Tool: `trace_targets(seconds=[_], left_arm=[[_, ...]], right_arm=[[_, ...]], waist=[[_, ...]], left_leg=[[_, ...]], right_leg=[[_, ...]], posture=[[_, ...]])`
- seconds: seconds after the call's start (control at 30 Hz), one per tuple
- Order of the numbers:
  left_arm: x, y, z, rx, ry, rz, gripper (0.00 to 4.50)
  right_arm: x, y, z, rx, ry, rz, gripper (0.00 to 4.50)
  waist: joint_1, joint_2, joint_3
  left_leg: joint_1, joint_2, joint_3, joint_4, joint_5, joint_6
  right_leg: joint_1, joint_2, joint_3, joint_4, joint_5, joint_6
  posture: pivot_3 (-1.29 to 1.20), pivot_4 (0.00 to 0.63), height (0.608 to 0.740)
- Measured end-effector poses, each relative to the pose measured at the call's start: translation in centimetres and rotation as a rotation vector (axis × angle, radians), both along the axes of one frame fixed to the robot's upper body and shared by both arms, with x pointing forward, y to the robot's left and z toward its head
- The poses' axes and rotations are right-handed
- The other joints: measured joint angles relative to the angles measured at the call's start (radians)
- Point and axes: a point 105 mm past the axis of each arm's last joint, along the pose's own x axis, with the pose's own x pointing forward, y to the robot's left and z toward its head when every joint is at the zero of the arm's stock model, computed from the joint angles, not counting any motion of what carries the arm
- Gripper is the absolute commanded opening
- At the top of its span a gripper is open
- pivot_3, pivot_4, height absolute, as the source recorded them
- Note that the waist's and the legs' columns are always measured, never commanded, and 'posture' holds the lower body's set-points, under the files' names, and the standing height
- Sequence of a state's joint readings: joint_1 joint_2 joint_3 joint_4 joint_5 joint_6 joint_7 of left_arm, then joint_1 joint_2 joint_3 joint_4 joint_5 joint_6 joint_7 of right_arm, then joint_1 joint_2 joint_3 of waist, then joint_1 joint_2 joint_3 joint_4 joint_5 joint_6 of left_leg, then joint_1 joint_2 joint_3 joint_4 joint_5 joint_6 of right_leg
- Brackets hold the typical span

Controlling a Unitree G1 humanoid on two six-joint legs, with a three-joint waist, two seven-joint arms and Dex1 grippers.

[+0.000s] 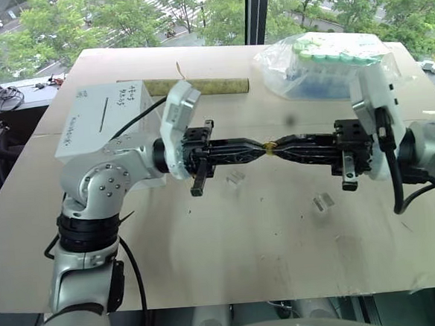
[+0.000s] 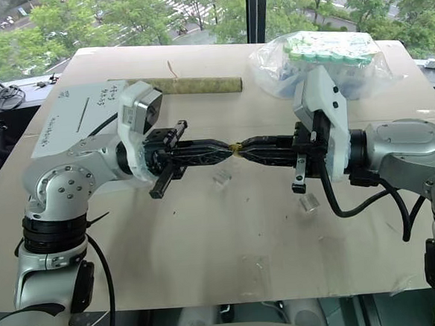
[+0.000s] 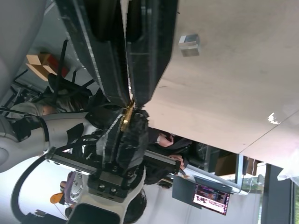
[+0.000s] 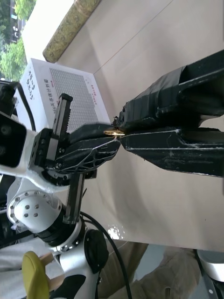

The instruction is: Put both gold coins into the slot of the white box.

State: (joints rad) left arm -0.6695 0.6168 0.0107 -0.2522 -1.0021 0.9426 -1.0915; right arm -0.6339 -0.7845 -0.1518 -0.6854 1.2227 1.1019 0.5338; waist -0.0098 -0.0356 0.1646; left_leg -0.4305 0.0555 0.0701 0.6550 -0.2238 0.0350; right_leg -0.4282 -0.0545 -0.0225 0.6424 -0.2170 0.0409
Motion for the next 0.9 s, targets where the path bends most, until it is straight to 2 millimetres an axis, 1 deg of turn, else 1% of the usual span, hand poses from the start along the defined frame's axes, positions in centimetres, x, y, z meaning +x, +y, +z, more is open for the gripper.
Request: trace_targets(seconds=[0.33, 0.9], left_arm=[[0.15, 0.04, -0.25, 0.011, -0.017, 0.005, 0.04], [0.42, -0.06, -0.28, 0.009, -0.07, 0.017, 0.04]], right_arm=[[0.11, 0.08, -0.37, 0.005, 0.015, -0.01, 0.0], [0.26, 0.04, -0.39, 0.004, 0.015, -0.027, 0.0]], waist=[[0.0, 0.0, 0.0], [0.001, 0.0, 0.0]], left_leg=[[0.0, 0.0, 0.0, 0.0, 0.0, 0.0], [0.0, 0.0, 0.0, 0.0, 0.0, 0.0]], right_leg=[[0.0, 0.0, 0.0, 0.0, 0.0, 0.0], [0.0, 0.0, 0.0, 0.0, 0.0, 0.0]], posture=[[0.0, 0.15, 0.74], [0.0, 0.15, 0.74]])
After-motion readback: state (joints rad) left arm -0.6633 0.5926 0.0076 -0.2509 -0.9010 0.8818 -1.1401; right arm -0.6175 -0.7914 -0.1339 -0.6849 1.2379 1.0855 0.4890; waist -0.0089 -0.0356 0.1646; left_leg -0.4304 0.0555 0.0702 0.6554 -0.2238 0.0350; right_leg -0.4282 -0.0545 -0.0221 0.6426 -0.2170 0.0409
